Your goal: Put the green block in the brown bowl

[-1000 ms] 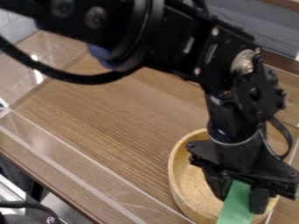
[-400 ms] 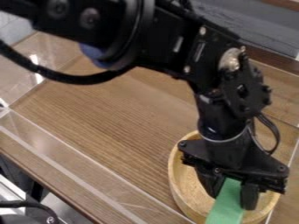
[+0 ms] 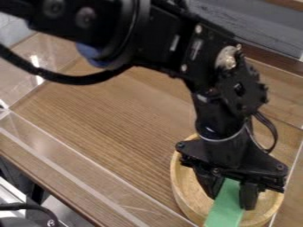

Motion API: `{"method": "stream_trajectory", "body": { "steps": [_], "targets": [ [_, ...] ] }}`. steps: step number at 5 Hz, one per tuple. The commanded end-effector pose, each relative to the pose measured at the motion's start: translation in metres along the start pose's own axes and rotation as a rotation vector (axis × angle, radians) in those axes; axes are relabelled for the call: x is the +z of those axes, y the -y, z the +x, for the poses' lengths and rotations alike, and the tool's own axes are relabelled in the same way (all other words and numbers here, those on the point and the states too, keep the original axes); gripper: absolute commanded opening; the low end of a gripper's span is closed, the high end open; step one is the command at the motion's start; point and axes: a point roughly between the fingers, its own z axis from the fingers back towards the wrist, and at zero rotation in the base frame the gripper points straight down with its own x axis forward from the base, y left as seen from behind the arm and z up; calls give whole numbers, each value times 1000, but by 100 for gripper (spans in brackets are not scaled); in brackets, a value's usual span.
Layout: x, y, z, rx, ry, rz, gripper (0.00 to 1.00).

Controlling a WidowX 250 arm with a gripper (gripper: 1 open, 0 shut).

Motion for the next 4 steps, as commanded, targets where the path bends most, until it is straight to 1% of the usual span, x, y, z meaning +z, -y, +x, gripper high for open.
{"method": "stream_trajectory", "body": {
  "steps": [1,4],
  "targets": [
    [7,3,8,6,39,-24,100],
    [-15,0,14,21,37,-29,100]
  ]
}}
